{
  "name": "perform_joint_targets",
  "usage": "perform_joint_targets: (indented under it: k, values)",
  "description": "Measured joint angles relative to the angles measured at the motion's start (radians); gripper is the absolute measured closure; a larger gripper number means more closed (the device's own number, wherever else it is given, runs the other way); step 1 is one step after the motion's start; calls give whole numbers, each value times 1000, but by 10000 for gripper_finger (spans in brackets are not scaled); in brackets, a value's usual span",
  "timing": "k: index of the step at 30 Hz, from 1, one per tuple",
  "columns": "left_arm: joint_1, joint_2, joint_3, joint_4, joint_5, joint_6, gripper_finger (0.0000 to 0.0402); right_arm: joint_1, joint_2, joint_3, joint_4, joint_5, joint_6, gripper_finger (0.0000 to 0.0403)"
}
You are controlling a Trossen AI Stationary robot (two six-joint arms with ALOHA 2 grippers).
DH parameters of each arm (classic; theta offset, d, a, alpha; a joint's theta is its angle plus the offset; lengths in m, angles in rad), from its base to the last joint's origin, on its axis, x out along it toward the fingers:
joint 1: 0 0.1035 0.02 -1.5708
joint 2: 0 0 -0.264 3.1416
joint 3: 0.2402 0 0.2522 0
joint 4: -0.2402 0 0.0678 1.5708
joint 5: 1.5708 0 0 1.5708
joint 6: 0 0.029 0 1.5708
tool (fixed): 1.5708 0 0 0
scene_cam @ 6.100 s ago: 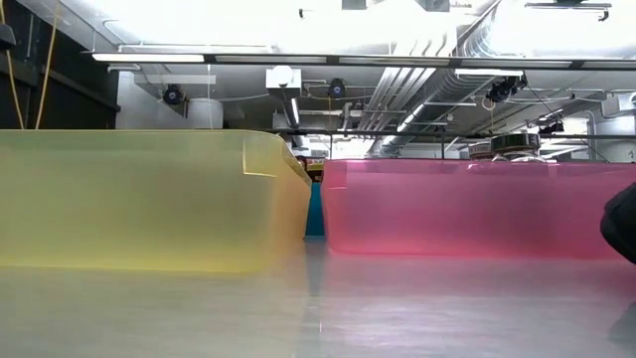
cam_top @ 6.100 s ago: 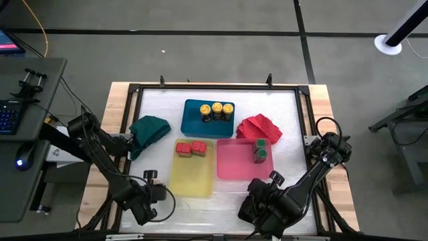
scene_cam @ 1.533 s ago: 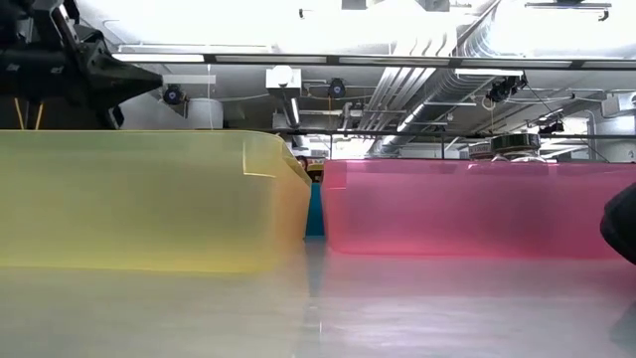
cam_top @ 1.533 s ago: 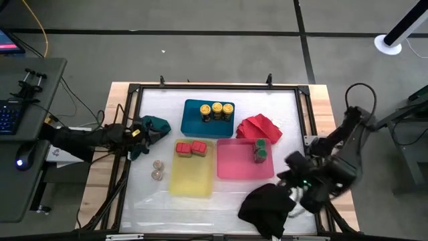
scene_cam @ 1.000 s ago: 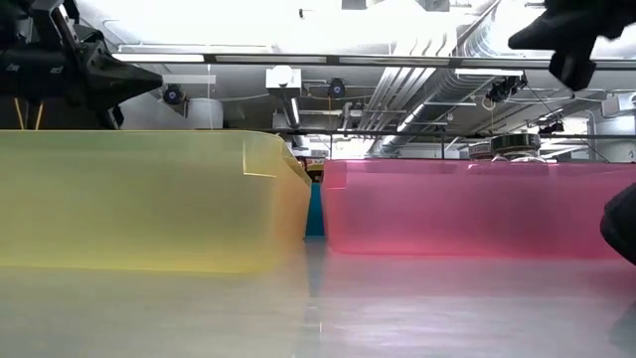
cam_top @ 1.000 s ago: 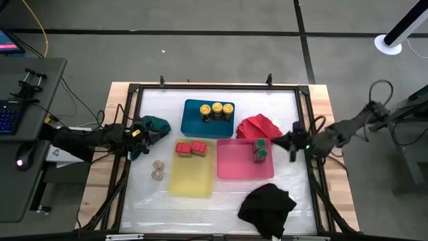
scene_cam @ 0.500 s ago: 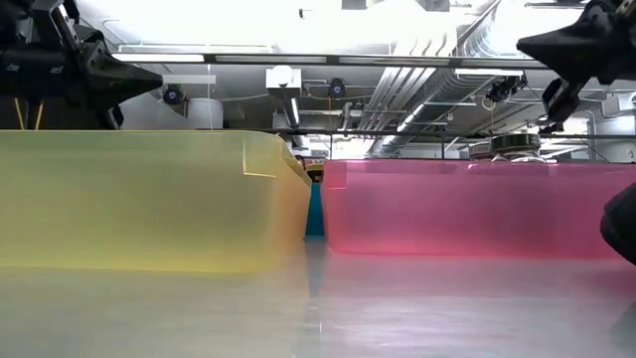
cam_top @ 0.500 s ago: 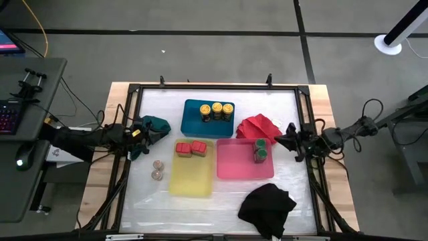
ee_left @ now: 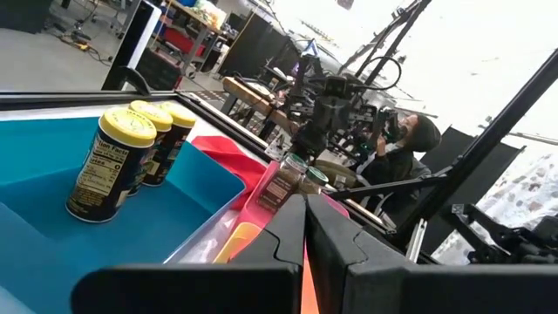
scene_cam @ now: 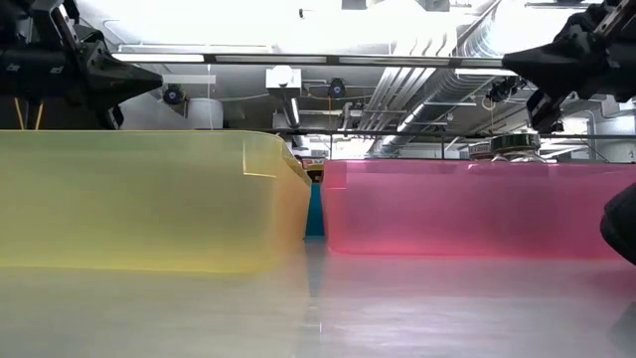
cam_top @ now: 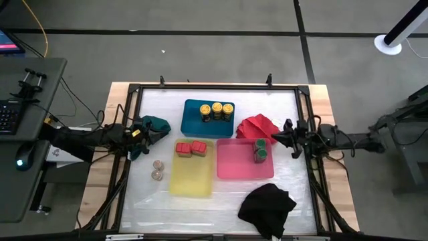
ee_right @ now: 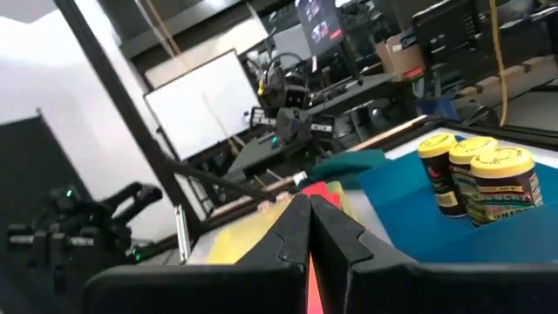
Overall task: Sort spices by type
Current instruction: Return to Home Position
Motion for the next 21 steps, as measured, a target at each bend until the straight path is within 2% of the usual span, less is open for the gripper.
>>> perform_joint_targets:
  k: [3,6,8,12,16,21]
  values:
    - [0,0,0,0,0,0,401,-71,0,0,-21,-103,-12,403]
    - [0,0,0,0,0,0,401,-102,0,1,-88,-157,-23,403]
    - [0,0,0,0,0,0,401,-107,0,-2,-154,-155,-21,403]
    - [0,0,0,0,0,0,401,-104,16,-19,-112,-131,-29,403]
    - [0,1,0,0,0,0,401,-106,31,-19,-108,-53,-126,403]
    - [0,1,0,0,0,0,401,-106,40,-19,-106,-46,-168,403]
